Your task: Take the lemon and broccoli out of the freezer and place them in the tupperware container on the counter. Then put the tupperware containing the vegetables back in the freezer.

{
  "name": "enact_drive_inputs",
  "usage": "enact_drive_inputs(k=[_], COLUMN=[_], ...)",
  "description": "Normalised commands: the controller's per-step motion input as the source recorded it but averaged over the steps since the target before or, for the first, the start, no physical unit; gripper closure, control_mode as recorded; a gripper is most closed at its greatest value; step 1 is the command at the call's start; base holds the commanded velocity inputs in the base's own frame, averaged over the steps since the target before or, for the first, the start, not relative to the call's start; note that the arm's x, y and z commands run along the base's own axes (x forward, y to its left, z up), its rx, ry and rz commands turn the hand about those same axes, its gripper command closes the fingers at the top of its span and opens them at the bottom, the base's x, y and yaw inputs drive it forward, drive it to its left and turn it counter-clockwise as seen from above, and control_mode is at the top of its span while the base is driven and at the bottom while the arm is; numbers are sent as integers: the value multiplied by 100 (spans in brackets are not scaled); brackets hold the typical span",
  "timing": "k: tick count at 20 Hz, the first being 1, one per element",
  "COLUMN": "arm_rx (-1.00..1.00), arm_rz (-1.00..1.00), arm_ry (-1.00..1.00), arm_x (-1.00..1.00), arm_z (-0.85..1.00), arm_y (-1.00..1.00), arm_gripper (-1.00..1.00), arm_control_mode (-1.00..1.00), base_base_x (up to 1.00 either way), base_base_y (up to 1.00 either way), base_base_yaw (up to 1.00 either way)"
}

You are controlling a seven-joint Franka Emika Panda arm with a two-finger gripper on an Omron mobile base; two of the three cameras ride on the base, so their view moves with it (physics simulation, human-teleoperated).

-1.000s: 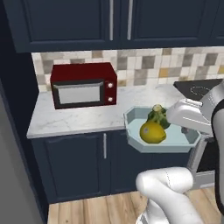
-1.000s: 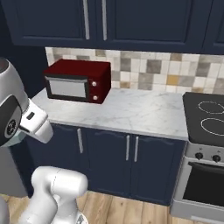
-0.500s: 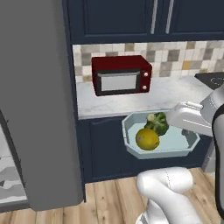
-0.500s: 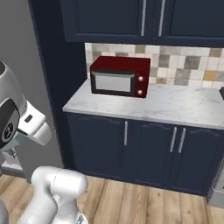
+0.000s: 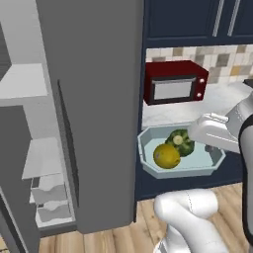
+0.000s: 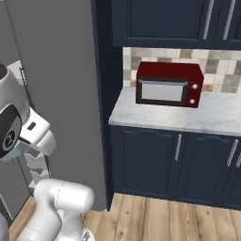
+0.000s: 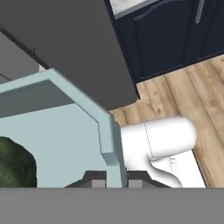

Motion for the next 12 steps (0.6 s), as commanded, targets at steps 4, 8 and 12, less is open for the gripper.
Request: enact_drive_inputs(k=[4,8,12], arm_rx=[0,0,0], arm_rz=[0,0,0], arm_ry=[0,0,0], arm_x=[0,0,0], arm_z=[0,0,0], arm_y=[0,0,0], arm_gripper=[100,100,100], arm_control_mode=[100,100,100], base_base_x=[3,41,66], base_base_y=[87,47,34], base_base_yaw=[-13,-8,-5])
